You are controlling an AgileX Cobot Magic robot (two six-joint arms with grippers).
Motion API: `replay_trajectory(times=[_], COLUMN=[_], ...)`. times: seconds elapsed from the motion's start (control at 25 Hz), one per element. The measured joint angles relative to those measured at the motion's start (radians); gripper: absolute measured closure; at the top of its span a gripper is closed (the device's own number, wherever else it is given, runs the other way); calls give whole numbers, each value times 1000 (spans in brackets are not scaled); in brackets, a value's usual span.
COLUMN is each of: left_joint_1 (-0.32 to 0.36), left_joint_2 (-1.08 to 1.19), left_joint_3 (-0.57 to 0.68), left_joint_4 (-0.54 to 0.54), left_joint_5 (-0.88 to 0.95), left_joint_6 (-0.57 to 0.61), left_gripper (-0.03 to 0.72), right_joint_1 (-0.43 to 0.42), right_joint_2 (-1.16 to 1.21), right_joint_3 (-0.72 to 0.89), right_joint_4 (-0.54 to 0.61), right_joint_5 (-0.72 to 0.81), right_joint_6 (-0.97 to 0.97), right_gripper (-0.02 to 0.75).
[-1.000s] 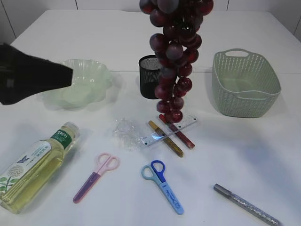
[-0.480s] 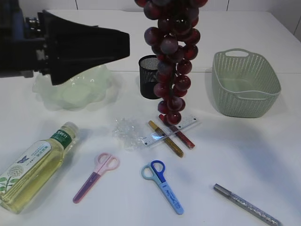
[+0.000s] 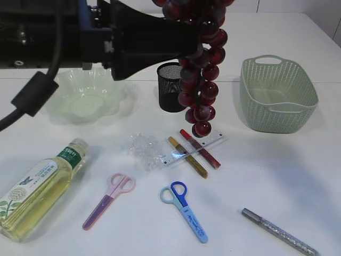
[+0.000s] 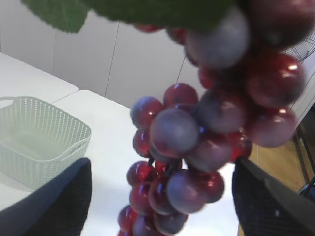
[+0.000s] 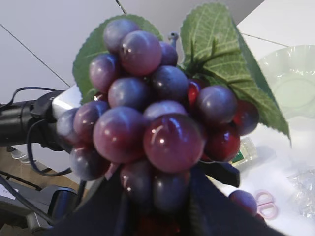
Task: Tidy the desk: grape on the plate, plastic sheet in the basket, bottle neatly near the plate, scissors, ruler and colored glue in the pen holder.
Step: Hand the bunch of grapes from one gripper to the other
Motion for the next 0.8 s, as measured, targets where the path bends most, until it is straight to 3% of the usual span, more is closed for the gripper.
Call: replay_trajectory(times=[0.48,0.8], left_joint_1=[-62,-62], left_joint_2=[146,161], left_joint_3=[-121,-153], left_joint_4=[0,0], left_joint_5=[29,29], left_joint_6=[0,27], left_gripper=[35,44], right_joint_1=[0,0], right_joint_2=[0,0], right_joint_3=[0,0], right_joint_4=[11,14], right_joint_5=[0,9], right_joint_6=[-13,-14], right_gripper=[540,540])
